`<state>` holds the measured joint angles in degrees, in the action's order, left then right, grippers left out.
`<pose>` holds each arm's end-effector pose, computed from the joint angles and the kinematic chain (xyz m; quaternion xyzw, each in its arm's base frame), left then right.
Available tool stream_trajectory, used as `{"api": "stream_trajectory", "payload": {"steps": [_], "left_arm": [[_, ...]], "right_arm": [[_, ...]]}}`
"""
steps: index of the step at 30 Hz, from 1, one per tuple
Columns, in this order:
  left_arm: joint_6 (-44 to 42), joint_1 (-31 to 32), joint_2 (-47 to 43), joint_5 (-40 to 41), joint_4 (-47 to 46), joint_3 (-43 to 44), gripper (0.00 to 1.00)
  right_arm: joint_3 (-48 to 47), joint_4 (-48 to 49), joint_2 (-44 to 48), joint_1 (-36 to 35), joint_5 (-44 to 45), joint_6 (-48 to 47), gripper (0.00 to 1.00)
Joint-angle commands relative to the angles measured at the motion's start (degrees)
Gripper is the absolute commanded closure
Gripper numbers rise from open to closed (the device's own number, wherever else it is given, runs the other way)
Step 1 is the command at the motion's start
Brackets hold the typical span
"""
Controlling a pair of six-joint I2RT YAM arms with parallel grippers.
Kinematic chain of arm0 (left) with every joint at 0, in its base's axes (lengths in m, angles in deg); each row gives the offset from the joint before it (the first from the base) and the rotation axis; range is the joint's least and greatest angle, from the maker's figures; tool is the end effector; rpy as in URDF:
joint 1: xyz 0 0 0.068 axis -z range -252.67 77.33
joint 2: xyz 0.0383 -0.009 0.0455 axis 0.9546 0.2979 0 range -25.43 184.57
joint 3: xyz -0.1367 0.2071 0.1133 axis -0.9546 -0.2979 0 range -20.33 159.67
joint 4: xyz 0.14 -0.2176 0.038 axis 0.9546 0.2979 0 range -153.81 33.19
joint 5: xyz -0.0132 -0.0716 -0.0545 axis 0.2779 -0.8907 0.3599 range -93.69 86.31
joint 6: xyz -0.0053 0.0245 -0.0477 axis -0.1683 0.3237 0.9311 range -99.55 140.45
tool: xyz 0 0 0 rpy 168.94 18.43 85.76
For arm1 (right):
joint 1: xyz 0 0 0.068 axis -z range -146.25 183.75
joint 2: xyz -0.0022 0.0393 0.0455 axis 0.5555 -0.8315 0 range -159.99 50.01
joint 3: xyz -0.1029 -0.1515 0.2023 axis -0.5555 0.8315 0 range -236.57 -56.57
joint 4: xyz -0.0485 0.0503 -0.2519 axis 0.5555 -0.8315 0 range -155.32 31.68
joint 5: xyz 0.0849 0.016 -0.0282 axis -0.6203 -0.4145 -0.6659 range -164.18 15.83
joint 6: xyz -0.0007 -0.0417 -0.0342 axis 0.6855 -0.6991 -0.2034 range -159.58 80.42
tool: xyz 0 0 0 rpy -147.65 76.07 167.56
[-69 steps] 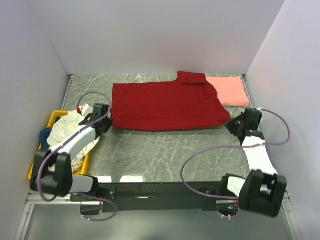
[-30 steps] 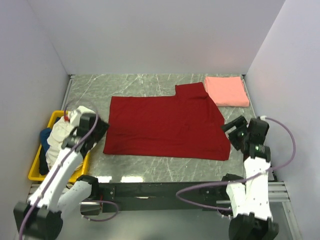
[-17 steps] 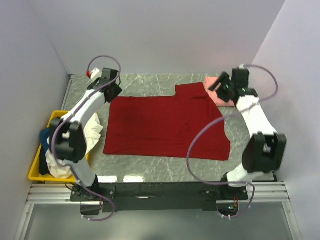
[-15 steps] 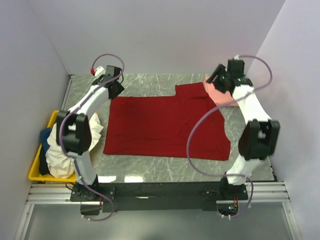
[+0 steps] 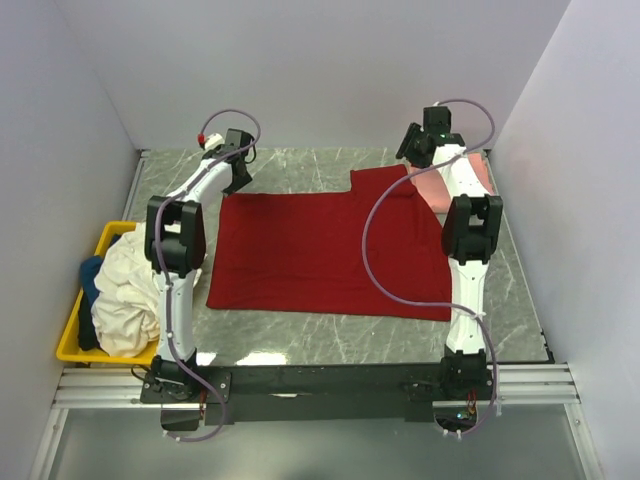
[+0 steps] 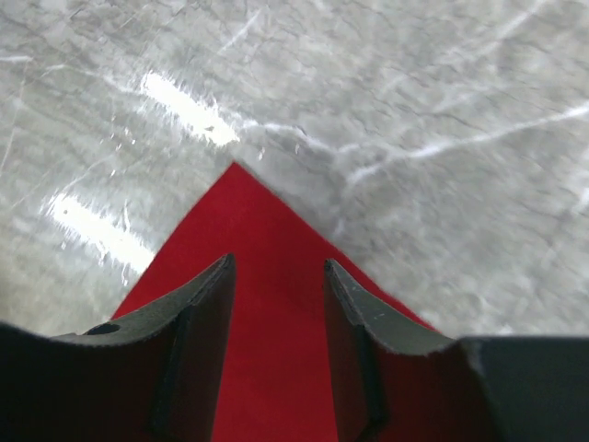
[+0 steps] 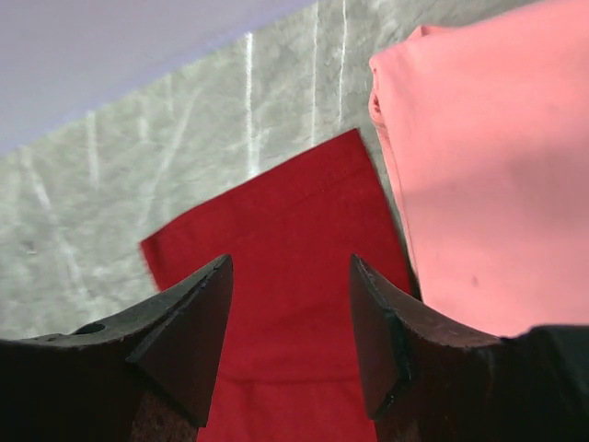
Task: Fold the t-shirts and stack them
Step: Fold the tshirt
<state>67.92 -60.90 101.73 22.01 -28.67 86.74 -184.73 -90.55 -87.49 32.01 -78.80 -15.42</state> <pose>0.4835 -0.0850 0.2089 -0.3484 0.8653 0.0405 0.3581 0.5477 0.0195 0.2388 0.1610 0.8971 0.1277 0.3912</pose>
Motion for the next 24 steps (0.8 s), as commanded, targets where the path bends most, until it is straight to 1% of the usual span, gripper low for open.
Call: {"api": "stream_trajectory", "payload": {"steps": [1,6,7,10,12,15,20,21,23,24], "left_arm": [[-1.93,-0.78,2.83,2.17,0.55,4.55,0.53],[-2.29,-0.96,6.26,2.95,1.08,7.54,0.53],[-2.37,-0.96,6.53,3.22,1.08,7.72,0.53],[-2.29,-1.05,7.67,3.31,1.34,8.07,0.54],[-2.02,-1.31,8.63,3.05,1.60,8.33,0.55],[-1.85,-1.31,9.86,2.96,2.13,9.04,0.56],[-1.67,-1.31,10.48,2.87,2.13,9.04,0.62],[-1.67,-1.31,10.40,2.78,1.78,8.60,0.66],[-1.50,-1.31,10.31,2.43,1.69,8.25,0.72],[-1.58,-1.40,10.22,2.17,1.52,7.72,0.76]], "right_arm": [[-5.08,-0.47,-1.55,-1.07,-0.04,-3.50,0.40],[-5.52,-0.72,-4.36,-1.25,1.29,-4.39,0.39],[-8.39,-1.77,-5.84,-1.16,1.46,-4.39,0.39],[-11.23,-3.89,-7.35,-1.07,2.60,-4.39,0.37],[-10.80,-4.42,-7.27,-0.99,3.65,-4.48,0.36],[-10.71,-5.56,-7.61,-0.73,2.87,-4.48,0.36],[-11.15,-7.49,-8.41,-0.37,1.02,-4.47,0.36],[-11.76,-7.85,-8.84,-0.28,0.93,-4.56,0.36],[-12.03,-9.33,-8.94,-0.37,1.19,-4.83,0.36],[-11.42,-9.69,-8.67,-0.37,1.54,-4.83,0.36]]}}
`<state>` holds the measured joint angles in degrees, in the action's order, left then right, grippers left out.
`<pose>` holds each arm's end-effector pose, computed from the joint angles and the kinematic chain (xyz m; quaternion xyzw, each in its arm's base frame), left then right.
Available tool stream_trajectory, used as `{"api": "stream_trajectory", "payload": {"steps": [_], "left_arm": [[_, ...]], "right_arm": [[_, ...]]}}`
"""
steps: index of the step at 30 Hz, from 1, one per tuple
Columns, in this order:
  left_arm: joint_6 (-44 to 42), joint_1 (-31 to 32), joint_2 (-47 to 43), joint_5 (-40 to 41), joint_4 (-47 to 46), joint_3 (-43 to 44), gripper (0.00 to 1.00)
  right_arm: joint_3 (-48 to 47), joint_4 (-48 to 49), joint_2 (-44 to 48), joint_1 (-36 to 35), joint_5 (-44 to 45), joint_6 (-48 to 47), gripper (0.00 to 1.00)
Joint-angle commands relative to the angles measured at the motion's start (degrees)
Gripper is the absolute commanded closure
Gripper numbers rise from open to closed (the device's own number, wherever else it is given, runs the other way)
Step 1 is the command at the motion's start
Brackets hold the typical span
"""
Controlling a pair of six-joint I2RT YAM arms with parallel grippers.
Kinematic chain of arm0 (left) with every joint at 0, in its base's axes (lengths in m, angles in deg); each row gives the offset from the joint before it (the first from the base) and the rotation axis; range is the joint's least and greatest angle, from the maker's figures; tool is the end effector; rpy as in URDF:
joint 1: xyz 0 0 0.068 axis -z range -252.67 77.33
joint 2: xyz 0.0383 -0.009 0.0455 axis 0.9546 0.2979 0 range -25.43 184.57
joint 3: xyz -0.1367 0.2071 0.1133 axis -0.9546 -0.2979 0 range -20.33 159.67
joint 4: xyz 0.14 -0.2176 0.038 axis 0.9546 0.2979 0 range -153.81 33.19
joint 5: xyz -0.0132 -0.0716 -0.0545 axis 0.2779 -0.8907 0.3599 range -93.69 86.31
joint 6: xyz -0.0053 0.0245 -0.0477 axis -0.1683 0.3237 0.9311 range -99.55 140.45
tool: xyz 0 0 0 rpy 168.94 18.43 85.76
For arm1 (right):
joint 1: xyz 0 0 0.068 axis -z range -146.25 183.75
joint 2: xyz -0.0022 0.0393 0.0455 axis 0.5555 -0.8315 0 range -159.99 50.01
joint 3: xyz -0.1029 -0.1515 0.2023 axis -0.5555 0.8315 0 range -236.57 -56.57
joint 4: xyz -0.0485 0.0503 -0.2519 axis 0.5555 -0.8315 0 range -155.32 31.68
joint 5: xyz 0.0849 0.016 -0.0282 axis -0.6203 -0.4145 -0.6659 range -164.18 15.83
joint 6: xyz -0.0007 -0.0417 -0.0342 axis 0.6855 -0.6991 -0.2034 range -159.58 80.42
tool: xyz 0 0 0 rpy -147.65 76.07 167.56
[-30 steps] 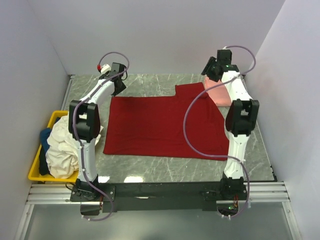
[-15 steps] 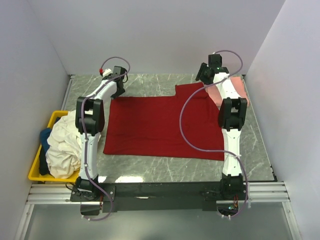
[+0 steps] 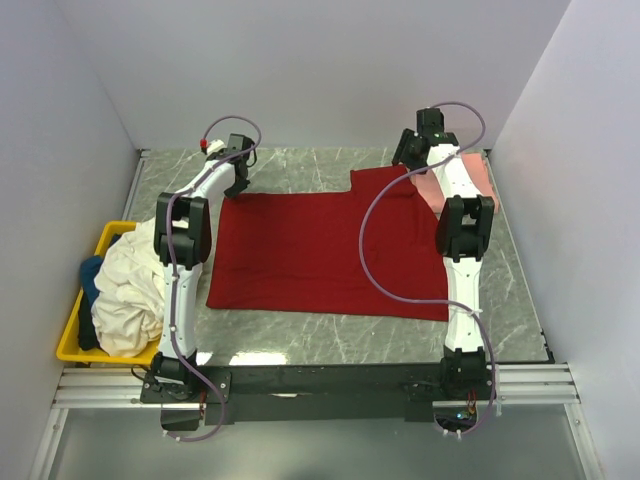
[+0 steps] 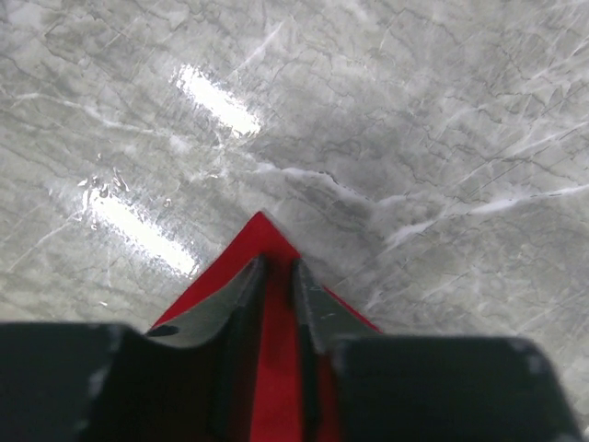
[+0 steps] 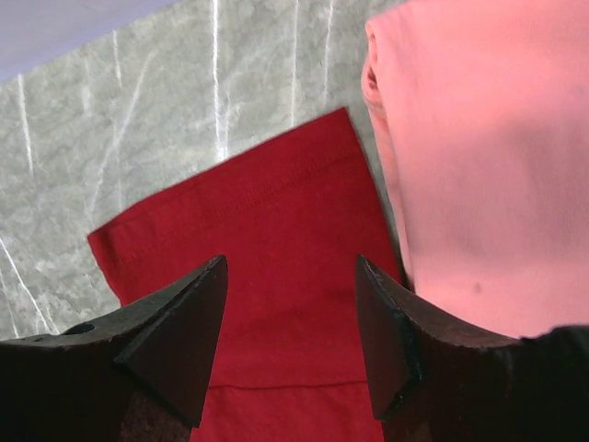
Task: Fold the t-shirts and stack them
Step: Fold the tshirt
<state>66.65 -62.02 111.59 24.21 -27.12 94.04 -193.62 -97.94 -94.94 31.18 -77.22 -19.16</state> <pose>0.5104 -0.0791 0.1638 -0.3464 0.8719 0.0823 0.3363 0.5604 0.0270 0.2102 0.1351 0.9219 0.0964 0.3500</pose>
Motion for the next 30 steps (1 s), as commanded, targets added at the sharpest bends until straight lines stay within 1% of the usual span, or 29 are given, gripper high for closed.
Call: {"api": "stream_trajectory", "payload": {"steps": [1,2,3,6,10,11,12,19,22,26,30], "left_arm": [[-0.32,-0.28,0.36,-0.21,-0.47,0.33,0.78],[-0.32,-0.28,0.28,-0.39,-0.39,0.16,0.79],[-0.32,-0.28,0.19,-0.39,-0.39,-0.11,0.82],[-0.32,-0.28,-0.42,-0.74,-1.18,-1.25,0.87],[-0.32,-0.28,-1.04,-1.18,-1.62,-1.78,0.93],[-0.32,-0.28,-1.22,-1.18,-1.53,-1.87,0.98],[-0.32,-0.28,-1.31,-1.18,-1.53,-1.78,0.99],[-0.23,-0.28,-4.03,-1.88,-3.11,-3.62,0.99],[-0.32,-0.28,-5.35,-2.15,-3.46,-3.98,0.99],[-0.49,-0.28,-6.75,-2.32,-3.73,-4.68,0.99],[-0.67,-0.28,-7.20,-2.50,-3.90,-5.38,0.99]], "right_arm": [[-1.82,-2.57,-0.96,0.55,0.41,-1.18,0.36],[-1.03,-2.48,-0.61,0.63,0.67,-1.18,0.36],[0.63,-2.31,0.35,0.55,1.11,-1.26,0.37],[2.75,-1.52,1.68,0.55,2.87,-1.96,0.37],[1.44,-2.92,0.98,0.55,4.01,-2.93,0.37],[1.18,-3.79,0.72,0.63,3.75,-3.37,0.37],[0.22,-4.24,0.11,0.55,4.01,-3.46,0.37],[1.17,-6.79,0.10,0.55,4.72,-4.43,0.36],[3.37,-6.18,1.24,0.55,5.07,-4.43,0.37],[3.64,-6.35,1.33,0.55,4.11,-3.99,0.49],[4.77,-6.88,1.51,0.55,3.22,-3.73,0.53]]}}
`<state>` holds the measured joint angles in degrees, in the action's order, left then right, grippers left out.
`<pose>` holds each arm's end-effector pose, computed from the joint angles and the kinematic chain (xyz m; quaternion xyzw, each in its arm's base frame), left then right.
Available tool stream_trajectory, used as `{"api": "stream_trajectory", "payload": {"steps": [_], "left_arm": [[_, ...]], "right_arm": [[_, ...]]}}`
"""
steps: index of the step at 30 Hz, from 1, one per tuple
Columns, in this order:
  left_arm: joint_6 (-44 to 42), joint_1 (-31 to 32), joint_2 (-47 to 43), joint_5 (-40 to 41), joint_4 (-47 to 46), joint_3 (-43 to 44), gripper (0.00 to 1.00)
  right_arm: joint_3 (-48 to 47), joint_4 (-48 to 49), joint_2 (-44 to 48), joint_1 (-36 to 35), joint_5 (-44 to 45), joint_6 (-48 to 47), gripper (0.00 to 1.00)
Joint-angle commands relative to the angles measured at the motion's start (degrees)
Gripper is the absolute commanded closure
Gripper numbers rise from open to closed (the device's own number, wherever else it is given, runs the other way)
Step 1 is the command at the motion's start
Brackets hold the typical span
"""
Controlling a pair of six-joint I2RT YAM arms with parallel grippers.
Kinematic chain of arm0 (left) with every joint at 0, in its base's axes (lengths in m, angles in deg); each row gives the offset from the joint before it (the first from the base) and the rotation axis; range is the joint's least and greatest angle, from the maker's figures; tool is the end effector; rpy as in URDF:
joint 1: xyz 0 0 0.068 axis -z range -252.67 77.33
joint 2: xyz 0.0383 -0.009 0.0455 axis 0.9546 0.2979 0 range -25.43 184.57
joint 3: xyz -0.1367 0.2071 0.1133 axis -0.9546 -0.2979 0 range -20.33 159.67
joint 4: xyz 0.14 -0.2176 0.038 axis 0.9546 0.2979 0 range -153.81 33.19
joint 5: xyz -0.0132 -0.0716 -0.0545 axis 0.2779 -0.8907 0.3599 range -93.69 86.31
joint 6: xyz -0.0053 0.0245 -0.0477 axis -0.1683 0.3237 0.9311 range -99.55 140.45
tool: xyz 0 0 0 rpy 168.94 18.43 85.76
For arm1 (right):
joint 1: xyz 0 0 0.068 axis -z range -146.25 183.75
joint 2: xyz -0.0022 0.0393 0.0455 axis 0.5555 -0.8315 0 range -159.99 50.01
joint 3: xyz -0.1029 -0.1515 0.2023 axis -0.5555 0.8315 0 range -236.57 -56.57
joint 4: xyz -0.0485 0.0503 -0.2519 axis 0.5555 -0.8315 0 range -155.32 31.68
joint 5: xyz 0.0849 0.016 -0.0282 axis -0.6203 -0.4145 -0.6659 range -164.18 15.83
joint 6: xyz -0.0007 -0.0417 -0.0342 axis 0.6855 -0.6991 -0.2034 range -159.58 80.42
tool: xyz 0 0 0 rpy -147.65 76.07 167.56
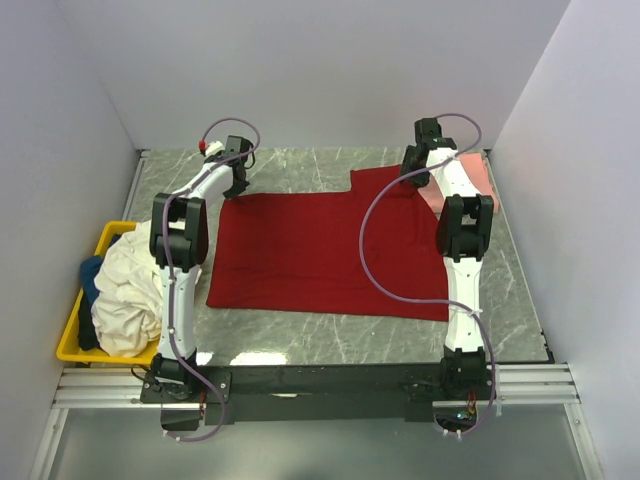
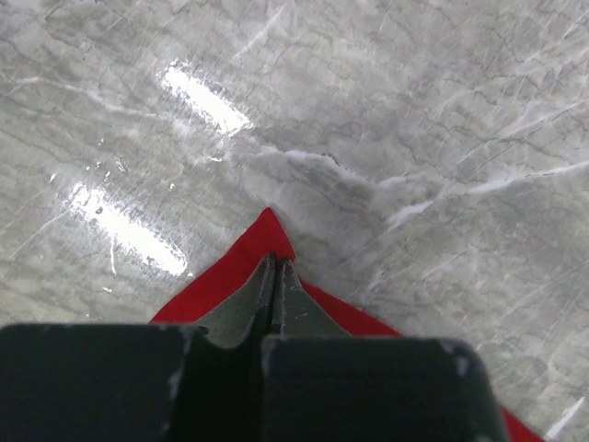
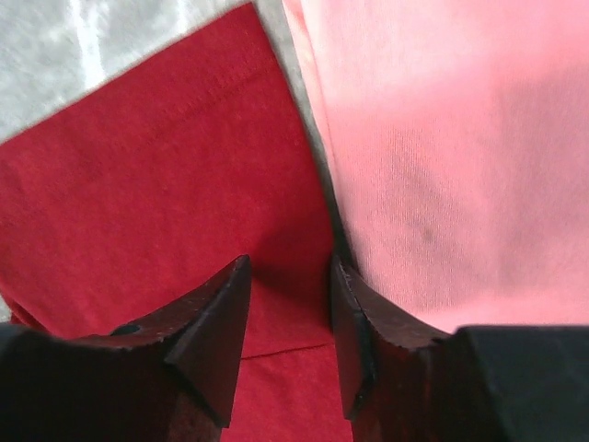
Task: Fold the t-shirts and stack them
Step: Fold the tshirt
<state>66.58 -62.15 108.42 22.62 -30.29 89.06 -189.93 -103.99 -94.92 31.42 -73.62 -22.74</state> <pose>0.5013 -0.0771 0.1673 -0.3459 0.8720 0.0651 0.3402 0.5470 0.0219 0.1828 0.1226 0.9515 0.0423 0.2789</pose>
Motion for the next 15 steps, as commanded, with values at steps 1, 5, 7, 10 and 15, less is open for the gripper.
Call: {"api": "stream_trajectory", "payload": {"steps": [1,5,7,10,15], "left_arm": [[-0.60,-0.15,-4.20,-0.99,-0.73,-0.57,0.99],[-0.78,-0.24,-4.81,-1.17,-1.44,-1.36,0.99],[-0.78,-0.24,-4.91,-1.26,-1.61,-1.54,0.99],[-0.95,-0.42,-5.17,-1.43,-1.70,-1.54,0.99],[-1.30,-0.59,-6.13,-1.78,-2.66,-1.80,0.99]], "right_arm": [[1.52,-0.82,1.75,0.31,-0.21,-0.05,0.53],[5.12,1.63,3.94,0.31,0.50,0.12,0.60],[6.01,2.34,5.00,0.31,0.32,0.30,0.67],[5.13,2.25,5.18,0.39,0.06,0.65,0.78],[5.48,4.45,7.72,0.39,0.23,1.26,0.92]]}}
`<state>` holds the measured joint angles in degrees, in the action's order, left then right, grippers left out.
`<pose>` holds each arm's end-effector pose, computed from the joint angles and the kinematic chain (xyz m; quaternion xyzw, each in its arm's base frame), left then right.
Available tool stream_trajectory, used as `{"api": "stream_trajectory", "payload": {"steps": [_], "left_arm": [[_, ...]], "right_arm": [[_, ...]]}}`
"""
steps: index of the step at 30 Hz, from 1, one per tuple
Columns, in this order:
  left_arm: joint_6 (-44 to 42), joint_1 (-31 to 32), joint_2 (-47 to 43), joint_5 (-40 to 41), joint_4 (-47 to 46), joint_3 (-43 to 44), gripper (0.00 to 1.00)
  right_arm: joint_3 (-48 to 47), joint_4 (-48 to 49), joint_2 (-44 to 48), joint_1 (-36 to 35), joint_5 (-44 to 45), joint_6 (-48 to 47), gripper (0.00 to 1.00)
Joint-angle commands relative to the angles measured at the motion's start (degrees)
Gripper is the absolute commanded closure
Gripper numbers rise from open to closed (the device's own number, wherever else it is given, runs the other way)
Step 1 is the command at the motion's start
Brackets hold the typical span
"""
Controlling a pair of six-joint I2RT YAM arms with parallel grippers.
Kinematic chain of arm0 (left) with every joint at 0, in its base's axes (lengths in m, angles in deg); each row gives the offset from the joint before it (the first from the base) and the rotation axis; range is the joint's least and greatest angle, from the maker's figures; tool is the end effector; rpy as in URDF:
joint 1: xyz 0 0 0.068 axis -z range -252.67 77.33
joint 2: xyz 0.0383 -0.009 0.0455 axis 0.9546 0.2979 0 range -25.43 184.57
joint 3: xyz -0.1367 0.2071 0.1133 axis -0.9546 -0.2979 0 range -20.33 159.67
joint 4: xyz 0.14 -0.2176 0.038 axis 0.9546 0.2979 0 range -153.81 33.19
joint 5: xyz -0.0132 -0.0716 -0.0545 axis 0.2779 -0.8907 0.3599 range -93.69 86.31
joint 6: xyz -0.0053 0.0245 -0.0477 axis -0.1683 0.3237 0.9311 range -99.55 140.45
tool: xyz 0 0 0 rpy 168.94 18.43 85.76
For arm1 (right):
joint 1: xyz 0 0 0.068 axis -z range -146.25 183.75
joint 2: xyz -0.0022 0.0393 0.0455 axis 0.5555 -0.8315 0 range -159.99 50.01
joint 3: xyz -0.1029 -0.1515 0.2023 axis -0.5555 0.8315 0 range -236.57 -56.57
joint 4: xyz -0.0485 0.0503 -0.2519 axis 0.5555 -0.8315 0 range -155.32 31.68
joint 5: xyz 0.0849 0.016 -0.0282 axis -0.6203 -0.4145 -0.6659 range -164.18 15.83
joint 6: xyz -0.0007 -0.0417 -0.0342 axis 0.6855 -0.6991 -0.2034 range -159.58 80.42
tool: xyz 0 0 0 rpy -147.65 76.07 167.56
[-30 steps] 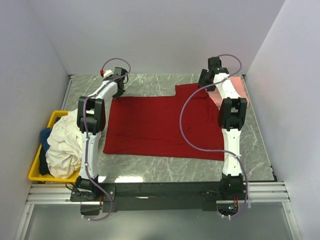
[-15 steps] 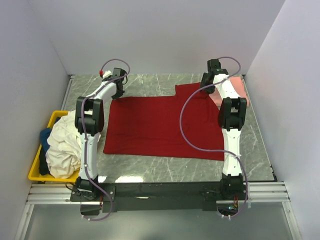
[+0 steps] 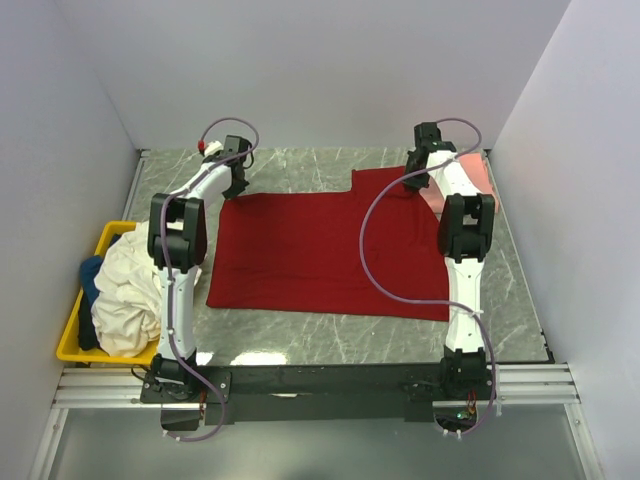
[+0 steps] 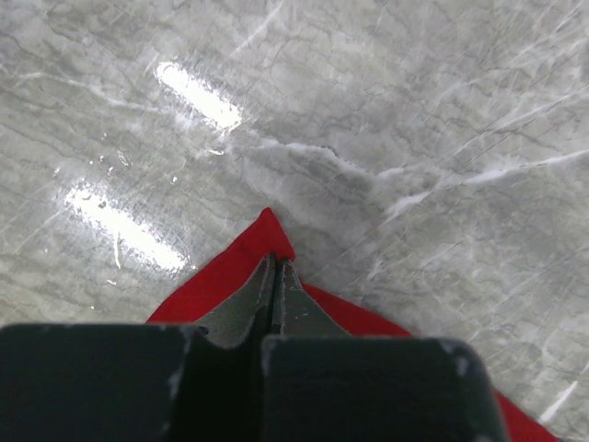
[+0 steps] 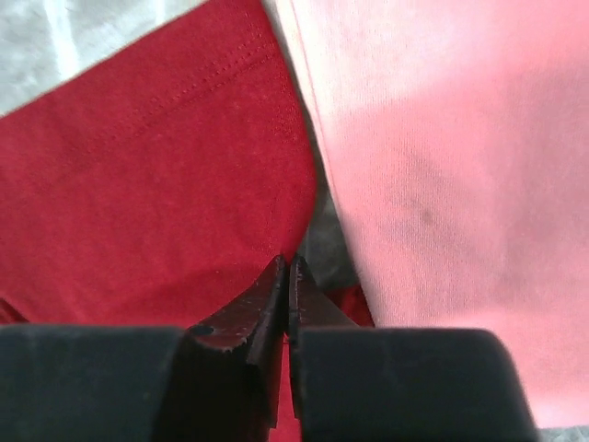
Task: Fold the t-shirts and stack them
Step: Fold the tshirt
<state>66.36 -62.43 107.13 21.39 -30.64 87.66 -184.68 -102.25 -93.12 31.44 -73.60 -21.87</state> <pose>0.4977 -0.0747 0.1708 -0.3446 0.8742 0.0564 0.3374 0.5395 0.0213 0.1726 0.1305 0.9546 0.0417 0.2645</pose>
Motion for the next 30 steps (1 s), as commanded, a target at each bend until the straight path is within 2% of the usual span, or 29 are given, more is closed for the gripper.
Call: {"api": "stream_trajectory", "payload": {"steps": [1,4,16,30], "left_arm": [[-1.26,-0.40,-5.02,-0.65,-2.32,-0.32,0.99],[-1.44,-0.40,-5.37,-0.82,-2.41,0.03,0.99],[-2.05,-1.01,-7.74,-0.38,-2.58,-1.11,0.99],[-2.15,-1.54,-15.12,-3.37,-5.83,-10.51,0.99]], "right_arm": [[0.32,3.05,6.37,0.46,0.12,0.39,0.94],[1.20,4.89,8.12,0.90,-0.14,0.74,1.00],[11.30,11.22,17.18,1.34,-0.40,1.18,1.00],[38.71,20.27,35.45,1.34,2.32,5.48,1.00]]}}
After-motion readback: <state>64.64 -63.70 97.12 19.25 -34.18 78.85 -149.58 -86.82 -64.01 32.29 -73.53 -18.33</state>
